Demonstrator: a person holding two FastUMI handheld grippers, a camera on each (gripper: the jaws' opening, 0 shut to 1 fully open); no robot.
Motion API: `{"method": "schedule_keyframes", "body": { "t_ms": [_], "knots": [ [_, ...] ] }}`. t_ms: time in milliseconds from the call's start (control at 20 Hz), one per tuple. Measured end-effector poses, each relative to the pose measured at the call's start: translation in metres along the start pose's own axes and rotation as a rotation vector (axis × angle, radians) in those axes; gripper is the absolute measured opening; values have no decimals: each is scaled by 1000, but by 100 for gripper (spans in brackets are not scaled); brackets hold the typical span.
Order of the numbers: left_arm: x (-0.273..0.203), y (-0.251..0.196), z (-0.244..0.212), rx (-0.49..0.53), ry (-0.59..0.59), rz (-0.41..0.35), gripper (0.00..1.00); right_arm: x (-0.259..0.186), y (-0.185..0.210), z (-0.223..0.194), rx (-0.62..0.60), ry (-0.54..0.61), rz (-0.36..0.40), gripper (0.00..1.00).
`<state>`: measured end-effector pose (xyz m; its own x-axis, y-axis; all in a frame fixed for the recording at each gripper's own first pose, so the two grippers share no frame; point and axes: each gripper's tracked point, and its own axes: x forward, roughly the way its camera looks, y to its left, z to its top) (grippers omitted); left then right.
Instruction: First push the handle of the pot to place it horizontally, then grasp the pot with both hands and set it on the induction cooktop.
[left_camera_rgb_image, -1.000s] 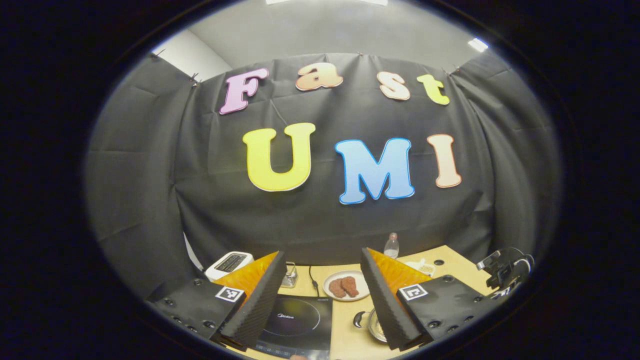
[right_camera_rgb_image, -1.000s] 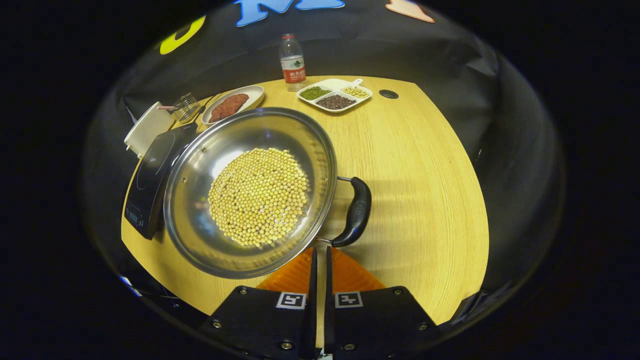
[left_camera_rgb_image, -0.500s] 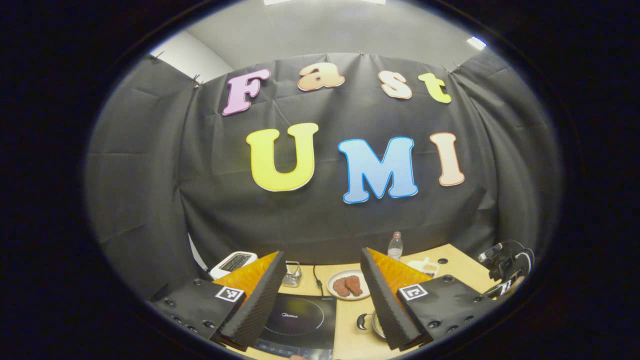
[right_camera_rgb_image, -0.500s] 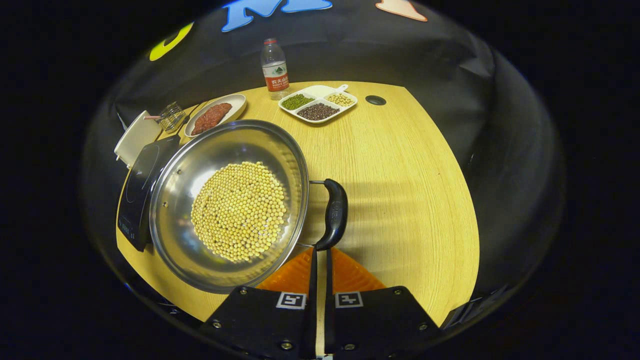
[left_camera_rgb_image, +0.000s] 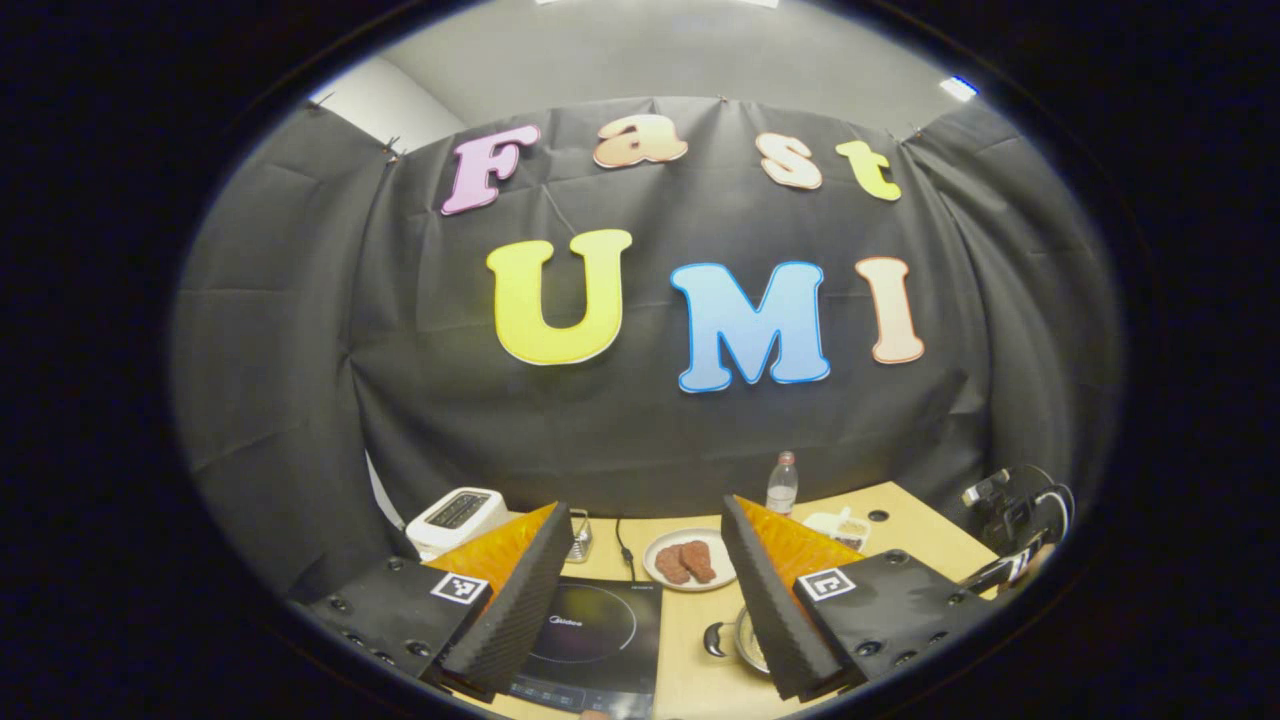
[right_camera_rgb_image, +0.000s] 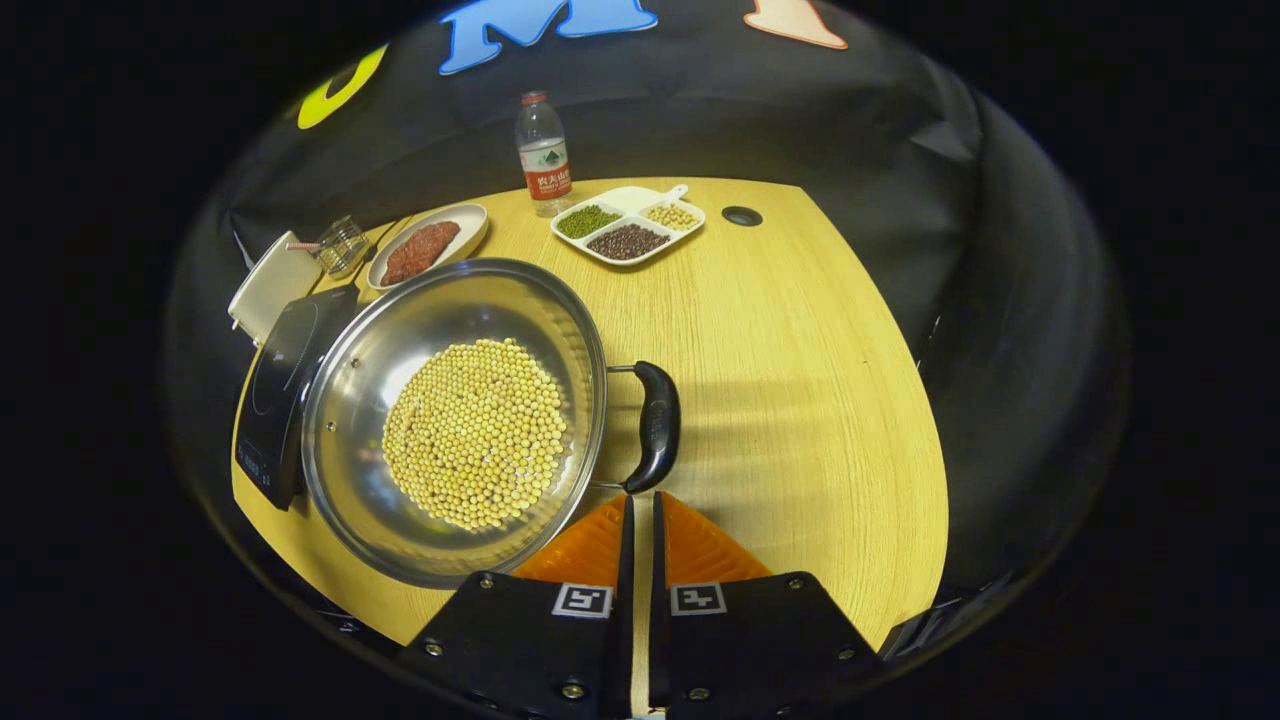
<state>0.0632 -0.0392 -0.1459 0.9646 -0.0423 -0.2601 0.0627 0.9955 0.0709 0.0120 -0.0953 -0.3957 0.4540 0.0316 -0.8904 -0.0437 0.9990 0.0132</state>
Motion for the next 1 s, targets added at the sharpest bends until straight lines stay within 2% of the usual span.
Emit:
{"method": "schedule_keyframes", "body": {
  "t_ms": [50, 200, 250, 300, 550, 600, 700, 1000],
  "knots": [
    [2, -3, -6, -9, 5, -6, 95, -8, 1, 1, 8, -21, 3, 7],
    [9, -18, -27, -42, 18, -45, 95, -33, 6, 6, 3, -119, 22, 62],
    [10, -25, -36, -48, 26, -64, 95, -41, 7, 10, 10, -152, 22, 75],
    [13, -33, -46, -51, 40, -89, 95, -43, 12, 11, 24, -177, 27, 98],
    [36, -70, -110, -61, 120, -177, 95, -46, 20, 29, 56, -308, 27, 98],
    [43, -77, -128, -66, 146, -190, 99, -43, 20, 33, 49, -326, 18, 98],
    [59, -85, -162, -78, 200, -193, 95, -29, 19, 39, 27, -343, -2, 98],
    [106, -98, -252, -83, 360, -182, 99, 16, 9, 46, -17, -327, -46, 98]
  ]
}}
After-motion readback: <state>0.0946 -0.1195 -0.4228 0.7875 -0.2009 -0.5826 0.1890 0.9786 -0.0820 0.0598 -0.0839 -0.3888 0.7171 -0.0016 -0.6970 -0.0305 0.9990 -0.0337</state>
